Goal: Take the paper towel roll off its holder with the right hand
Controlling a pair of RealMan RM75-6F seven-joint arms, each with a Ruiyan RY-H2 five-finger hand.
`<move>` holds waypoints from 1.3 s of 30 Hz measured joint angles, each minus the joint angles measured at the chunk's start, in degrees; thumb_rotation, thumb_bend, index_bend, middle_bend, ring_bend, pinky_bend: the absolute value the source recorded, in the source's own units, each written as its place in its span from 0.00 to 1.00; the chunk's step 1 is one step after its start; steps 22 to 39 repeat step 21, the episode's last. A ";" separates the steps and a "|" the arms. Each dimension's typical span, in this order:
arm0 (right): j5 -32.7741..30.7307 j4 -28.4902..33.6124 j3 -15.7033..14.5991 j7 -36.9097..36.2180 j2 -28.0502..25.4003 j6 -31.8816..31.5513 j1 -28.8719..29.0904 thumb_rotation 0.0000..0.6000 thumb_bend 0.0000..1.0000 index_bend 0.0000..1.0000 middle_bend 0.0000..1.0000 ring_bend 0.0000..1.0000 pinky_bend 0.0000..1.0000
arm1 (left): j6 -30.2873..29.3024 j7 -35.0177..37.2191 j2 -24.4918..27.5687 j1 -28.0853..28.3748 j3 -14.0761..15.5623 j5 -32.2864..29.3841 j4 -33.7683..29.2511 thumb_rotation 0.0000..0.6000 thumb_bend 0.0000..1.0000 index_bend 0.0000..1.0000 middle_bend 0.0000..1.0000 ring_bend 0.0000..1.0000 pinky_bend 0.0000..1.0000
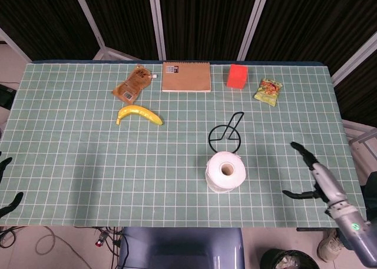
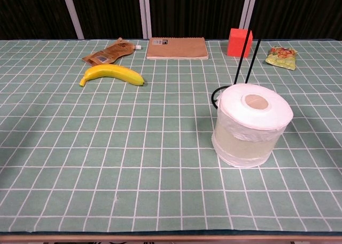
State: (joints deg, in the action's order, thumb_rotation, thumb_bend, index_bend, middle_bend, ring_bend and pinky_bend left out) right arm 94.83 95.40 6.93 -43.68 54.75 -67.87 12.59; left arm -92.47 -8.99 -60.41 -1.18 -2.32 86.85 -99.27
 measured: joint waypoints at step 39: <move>3.93 -9.59 -2.37 50.61 9.81 -20.96 -12.04 1.00 0.00 0.00 0.00 0.00 0.00 | 0.07 2.33 0.07 0.62 0.78 3.13 1.83 1.00 0.23 0.11 0.00 0.00 0.03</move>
